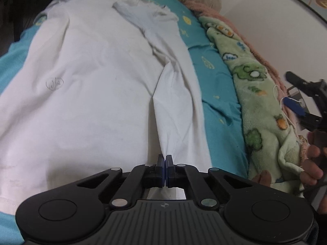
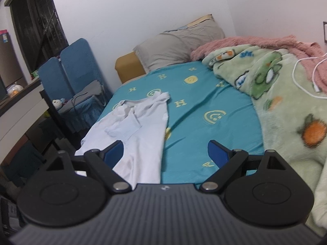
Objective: Fold clothes
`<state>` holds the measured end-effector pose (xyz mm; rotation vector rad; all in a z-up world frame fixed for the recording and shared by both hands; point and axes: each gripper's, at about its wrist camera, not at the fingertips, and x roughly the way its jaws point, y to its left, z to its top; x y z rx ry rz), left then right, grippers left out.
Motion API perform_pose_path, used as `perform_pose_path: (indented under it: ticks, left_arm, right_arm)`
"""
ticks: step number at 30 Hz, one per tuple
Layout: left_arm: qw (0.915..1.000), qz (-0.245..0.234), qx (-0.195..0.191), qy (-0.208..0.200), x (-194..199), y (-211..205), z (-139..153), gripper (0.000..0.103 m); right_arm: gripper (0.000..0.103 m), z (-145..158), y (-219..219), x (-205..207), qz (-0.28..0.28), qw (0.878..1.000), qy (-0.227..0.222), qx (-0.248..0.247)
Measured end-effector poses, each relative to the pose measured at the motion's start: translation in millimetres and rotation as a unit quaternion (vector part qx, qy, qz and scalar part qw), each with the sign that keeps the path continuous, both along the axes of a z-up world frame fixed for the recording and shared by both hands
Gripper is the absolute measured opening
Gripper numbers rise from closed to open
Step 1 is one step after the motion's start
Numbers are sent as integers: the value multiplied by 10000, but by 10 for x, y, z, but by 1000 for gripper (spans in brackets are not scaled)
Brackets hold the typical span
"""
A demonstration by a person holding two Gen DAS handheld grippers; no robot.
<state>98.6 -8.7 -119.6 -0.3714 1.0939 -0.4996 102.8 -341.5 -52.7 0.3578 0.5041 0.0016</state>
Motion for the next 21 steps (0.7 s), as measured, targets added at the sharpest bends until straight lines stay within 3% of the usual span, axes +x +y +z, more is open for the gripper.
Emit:
perform_pose_path:
  ticks: [2, 7, 10, 13, 15, 18, 21]
  left_arm:
    - [9999, 61, -22, -96, -100, 34, 115, 1]
    - [9965, 131, 824, -81, -238, -24, 62, 1]
    - [9954, 143, 931, -152, -247, -19, 81, 2]
    - [9905, 170, 1195, -659, -283, -38, 252, 30]
    - [9843, 188, 1380, -1085, -303, -96, 409, 59]
    - [9737, 185, 1653, -1555, -262, -241, 631, 83]
    - [9656, 254, 1737, -1918, -166, -378, 845, 93]
  right_arm:
    - [91, -4, 17, 6, 21, 10000, 20, 8]
    - [91, -6, 62, 17, 81, 10000, 45, 8]
    - [91, -2, 109, 3, 134, 9999, 33, -68]
    - [91, 6, 150, -4, 186, 9997, 22, -122]
    - [91, 15, 166, -11, 217, 9997, -1, -125]
    - [91, 29, 192, -21, 269, 9996, -52, -121]
    - [91, 30, 236, -24, 303, 9993, -68, -187]
